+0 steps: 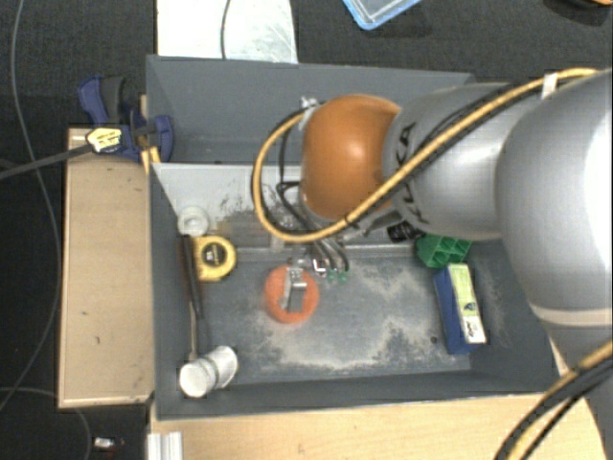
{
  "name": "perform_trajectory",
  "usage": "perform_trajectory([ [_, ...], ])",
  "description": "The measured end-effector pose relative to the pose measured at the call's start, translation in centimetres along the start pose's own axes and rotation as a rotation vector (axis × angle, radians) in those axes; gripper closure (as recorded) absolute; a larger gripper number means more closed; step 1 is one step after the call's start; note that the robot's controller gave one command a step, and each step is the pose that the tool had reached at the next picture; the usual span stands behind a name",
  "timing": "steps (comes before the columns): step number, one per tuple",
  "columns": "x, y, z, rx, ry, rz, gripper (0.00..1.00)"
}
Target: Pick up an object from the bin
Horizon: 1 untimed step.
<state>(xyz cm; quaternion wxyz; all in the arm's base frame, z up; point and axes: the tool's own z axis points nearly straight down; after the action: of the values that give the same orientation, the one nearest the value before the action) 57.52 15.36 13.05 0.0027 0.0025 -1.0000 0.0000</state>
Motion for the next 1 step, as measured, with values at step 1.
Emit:
perform_trajectory([
  [1, -0.21, -0.09, -0.45, -0.001, -0.008, 0.004, 0.00],
])
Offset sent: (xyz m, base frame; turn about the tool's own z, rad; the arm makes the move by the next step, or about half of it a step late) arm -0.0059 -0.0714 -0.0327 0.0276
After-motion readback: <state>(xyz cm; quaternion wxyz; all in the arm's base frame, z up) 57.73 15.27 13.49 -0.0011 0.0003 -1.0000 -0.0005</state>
